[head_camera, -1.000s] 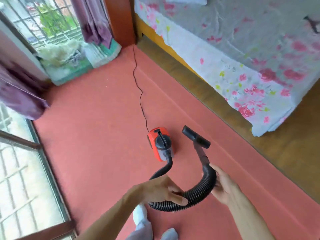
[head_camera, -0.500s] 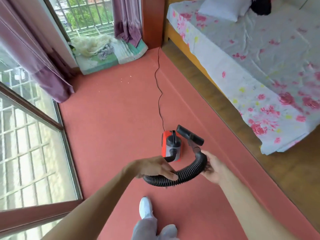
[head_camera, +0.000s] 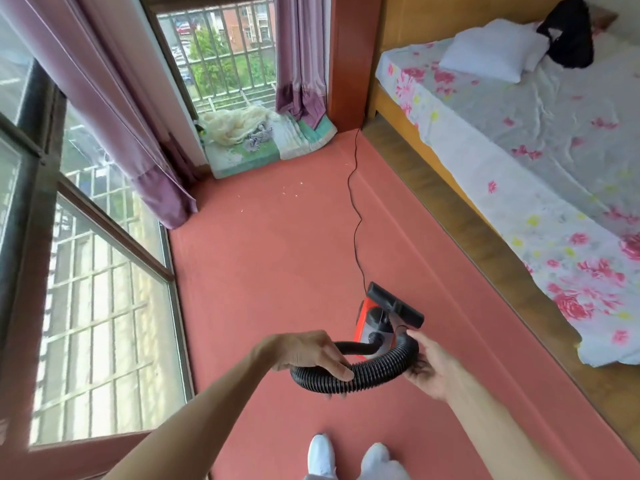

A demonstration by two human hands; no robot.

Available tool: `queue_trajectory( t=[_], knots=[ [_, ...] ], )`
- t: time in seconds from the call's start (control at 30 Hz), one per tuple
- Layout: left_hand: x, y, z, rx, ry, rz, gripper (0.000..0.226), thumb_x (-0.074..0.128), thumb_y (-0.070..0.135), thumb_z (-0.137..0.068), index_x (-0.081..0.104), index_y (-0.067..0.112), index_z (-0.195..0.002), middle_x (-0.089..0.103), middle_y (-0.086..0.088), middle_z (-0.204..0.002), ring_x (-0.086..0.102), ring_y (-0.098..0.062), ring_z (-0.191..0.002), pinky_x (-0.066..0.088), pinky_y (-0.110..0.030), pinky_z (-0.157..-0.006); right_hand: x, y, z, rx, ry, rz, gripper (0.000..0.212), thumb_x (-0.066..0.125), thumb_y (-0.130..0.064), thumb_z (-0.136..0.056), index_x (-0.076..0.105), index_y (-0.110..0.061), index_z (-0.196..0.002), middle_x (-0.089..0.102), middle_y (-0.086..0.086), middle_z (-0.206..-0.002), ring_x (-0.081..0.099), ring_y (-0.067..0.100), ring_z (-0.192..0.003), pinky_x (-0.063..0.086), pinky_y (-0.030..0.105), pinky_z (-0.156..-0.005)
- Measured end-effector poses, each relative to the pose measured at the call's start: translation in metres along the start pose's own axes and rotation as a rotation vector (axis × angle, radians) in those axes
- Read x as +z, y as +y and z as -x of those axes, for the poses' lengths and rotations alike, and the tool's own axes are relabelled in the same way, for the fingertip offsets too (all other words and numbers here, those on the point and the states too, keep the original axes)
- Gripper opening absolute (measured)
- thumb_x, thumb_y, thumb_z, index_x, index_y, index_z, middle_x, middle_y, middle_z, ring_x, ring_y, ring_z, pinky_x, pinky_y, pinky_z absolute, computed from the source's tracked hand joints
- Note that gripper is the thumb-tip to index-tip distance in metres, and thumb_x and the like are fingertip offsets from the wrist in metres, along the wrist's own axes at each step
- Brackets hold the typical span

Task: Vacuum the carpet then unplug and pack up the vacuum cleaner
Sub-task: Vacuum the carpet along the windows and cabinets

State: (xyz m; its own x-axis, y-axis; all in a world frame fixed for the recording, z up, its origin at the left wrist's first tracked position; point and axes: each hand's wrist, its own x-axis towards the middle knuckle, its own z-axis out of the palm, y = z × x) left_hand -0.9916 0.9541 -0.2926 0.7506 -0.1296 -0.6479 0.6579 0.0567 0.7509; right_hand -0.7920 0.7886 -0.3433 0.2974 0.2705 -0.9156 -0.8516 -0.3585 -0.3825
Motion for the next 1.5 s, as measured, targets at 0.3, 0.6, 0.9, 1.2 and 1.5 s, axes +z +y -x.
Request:
queue_trajectory(
  t=[0.3, 0.6, 0.9, 1.2, 1.5],
  knots=[
    [-0.035, 0.042, -0.025, -0.043, 0.029, -0.048, 0.038, 0.073, 0.031, -0.085, 0.074, 0.000, -0.108, 0.072, -0.017, -0.103, 0.066, -0.032, -0.088, 0.055, -0.041, -0.097, 0.017, -0.056, -0.016, -0.001, -0.045, 0.042, 0.034, 0.069, -0.022, -0.089, 0.061, 0.004, -0.109, 0.059, 0.016, -0.084, 0.057, 0.022, -0.070, 0.052, 0.029, -0.049],
    [-0.069, 0.109, -0.053, -0.022, 0.118, -0.134, 0.046, 0.075, 0.039, -0.084, 0.075, -0.002, -0.104, 0.076, -0.016, -0.099, 0.070, -0.026, -0.077, 0.059, -0.040, -0.089, 0.031, -0.135, -0.030, -0.002, -0.068, 0.017, 0.036, 0.075, -0.022, -0.084, 0.063, 0.005, -0.104, 0.059, 0.018, -0.087, 0.058, 0.025, -0.073, 0.050, 0.032, -0.058],
    [-0.107, 0.115, -0.064, -0.017, 0.140, -0.126, 0.046, 0.072, 0.040, -0.088, 0.075, -0.005, -0.100, 0.074, -0.020, -0.097, 0.068, -0.030, -0.081, 0.057, -0.043, -0.090, 0.057, -0.169, -0.046, 0.004, -0.021, 0.057, 0.027, 0.074, -0.024, -0.086, 0.061, -0.002, -0.093, 0.051, 0.009, -0.076, 0.047, 0.015, -0.064, 0.045, 0.020, -0.039],
    [-0.194, 0.108, -0.058, 0.034, 0.026, -0.113, 0.042, 0.073, 0.042, -0.087, 0.077, 0.001, -0.096, 0.073, -0.027, -0.104, 0.069, -0.031, -0.082, 0.059, -0.044, -0.088, 0.123, -0.172, -0.066, -0.009, 0.066, -0.058, 0.031, 0.076, -0.024, -0.083, 0.059, 0.001, -0.091, 0.049, 0.009, -0.075, 0.046, 0.016, -0.061, 0.044, 0.020, -0.037],
    [-0.297, 0.106, -0.054, 0.109, -0.173, -0.176, 0.052, 0.074, 0.045, -0.083, 0.074, -0.006, -0.092, 0.072, -0.031, -0.099, 0.068, -0.030, -0.080, 0.059, -0.037, -0.081, 0.203, -0.159, -0.052, -0.078, 0.199, -0.368, 0.032, 0.074, -0.021, -0.083, 0.058, 0.003, -0.097, 0.052, 0.014, -0.080, 0.048, 0.020, -0.067, 0.043, 0.027, -0.057]
  ],
)
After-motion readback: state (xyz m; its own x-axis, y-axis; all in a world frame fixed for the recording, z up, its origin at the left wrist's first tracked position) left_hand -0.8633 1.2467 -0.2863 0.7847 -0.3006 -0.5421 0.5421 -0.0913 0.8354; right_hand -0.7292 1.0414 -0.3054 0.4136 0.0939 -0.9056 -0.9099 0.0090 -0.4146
